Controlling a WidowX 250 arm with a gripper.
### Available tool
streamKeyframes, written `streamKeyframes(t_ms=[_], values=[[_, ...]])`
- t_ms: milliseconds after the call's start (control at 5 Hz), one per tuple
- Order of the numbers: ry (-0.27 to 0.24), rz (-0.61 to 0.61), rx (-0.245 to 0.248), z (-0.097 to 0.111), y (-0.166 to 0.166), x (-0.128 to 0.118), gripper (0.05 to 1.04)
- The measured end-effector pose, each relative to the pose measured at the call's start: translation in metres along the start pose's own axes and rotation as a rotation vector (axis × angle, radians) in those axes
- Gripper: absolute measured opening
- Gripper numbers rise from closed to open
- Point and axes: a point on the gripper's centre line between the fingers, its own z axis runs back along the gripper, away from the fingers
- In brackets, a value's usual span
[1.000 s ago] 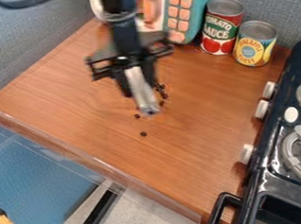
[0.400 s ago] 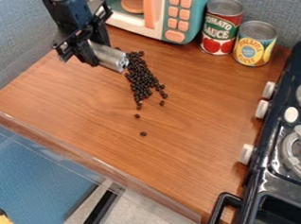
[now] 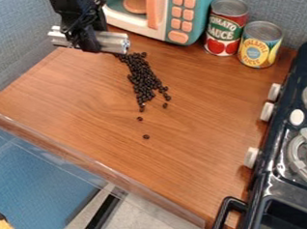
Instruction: Sweep into pile
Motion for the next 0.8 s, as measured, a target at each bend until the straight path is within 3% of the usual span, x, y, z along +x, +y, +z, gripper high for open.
streamKeyframes(t_ms=[400,800], values=[[-0.054,0.156,0.044,-0.013,-0.032,0.018,0.383],[-0.170,0.092,0.006,-0.027,-0.062,0.038,0.383]])
